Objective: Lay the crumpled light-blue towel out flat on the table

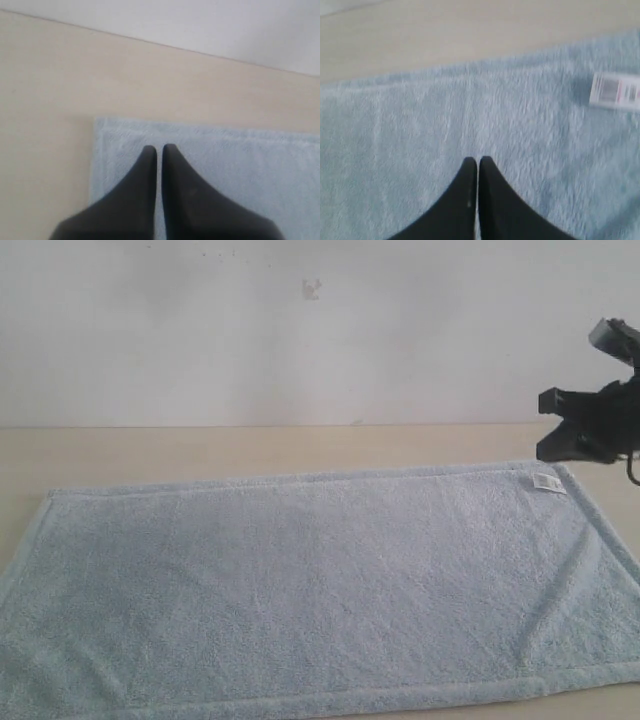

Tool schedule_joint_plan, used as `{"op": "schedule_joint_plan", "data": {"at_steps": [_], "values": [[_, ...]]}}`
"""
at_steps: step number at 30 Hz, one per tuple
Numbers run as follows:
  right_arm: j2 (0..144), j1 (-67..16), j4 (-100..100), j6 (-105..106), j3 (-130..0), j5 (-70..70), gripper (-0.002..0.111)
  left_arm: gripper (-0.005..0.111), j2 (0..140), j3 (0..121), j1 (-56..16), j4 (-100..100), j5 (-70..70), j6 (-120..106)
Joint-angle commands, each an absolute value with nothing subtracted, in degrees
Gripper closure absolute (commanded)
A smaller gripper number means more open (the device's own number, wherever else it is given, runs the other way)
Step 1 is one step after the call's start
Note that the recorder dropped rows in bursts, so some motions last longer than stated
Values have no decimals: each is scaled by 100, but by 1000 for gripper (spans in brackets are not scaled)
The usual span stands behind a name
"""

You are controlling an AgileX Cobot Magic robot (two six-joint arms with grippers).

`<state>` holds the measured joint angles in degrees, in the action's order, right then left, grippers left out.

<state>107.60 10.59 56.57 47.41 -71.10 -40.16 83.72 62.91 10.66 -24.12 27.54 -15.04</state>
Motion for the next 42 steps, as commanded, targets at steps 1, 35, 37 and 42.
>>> {"op": "schedule_joint_plan", "data": {"at_steps": [1, 35, 37, 42], "values": [[9365, 1082, 5781, 4550, -5559, -3291, 107, 103, 7118, 5253, 1074, -741, 2752, -684], [748, 128, 6657, 5840, -1651, -2111, 109, 103, 0, 1901, 127, 0, 2333, 290], [748, 36, 6657, 5840, -1651, -2091, 109, 103, 0, 1901, 127, 0, 2319, 290], [443, -24, 6144, 5828, -1483, -1930, 109, 103, 0, 1901, 127, 0, 2319, 290]]}}
